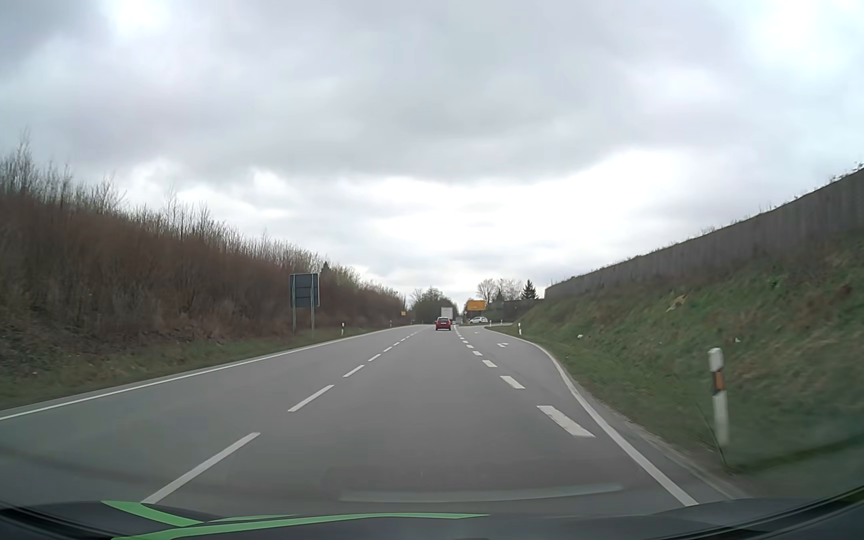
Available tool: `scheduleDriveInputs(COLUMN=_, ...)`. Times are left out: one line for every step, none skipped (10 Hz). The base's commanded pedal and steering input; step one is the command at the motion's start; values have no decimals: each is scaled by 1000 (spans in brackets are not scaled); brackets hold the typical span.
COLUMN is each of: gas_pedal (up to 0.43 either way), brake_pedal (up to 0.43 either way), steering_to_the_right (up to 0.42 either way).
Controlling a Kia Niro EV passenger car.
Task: Follow the waypoints while adhering to traffic rules and regulations
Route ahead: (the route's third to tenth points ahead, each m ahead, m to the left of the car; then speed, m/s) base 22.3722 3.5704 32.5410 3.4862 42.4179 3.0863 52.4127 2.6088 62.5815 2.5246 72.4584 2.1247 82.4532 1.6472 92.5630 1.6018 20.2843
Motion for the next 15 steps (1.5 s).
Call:
scheduleDriveInputs(gas_pedal=169, brake_pedal=0, steering_to_the_right=4)
scheduleDriveInputs(gas_pedal=177, brake_pedal=0, steering_to_the_right=4)
scheduleDriveInputs(gas_pedal=177, brake_pedal=0, steering_to_the_right=4)
scheduleDriveInputs(gas_pedal=177, brake_pedal=0, steering_to_the_right=4)
scheduleDriveInputs(gas_pedal=177, brake_pedal=0, steering_to_the_right=3)
scheduleDriveInputs(gas_pedal=177, brake_pedal=0, steering_to_the_right=4)
scheduleDriveInputs(gas_pedal=177, brake_pedal=0, steering_to_the_right=3)
scheduleDriveInputs(gas_pedal=177, brake_pedal=0, steering_to_the_right=3)
scheduleDriveInputs(gas_pedal=189, brake_pedal=0, steering_to_the_right=3)
scheduleDriveInputs(gas_pedal=189, brake_pedal=0, steering_to_the_right=3)
scheduleDriveInputs(gas_pedal=189, brake_pedal=0, steering_to_the_right=3)
scheduleDriveInputs(gas_pedal=189, brake_pedal=0, steering_to_the_right=2)
scheduleDriveInputs(gas_pedal=189, brake_pedal=0, steering_to_the_right=2)
scheduleDriveInputs(gas_pedal=189, brake_pedal=0, steering_to_the_right=2)
scheduleDriveInputs(gas_pedal=189, brake_pedal=0, steering_to_the_right=2)
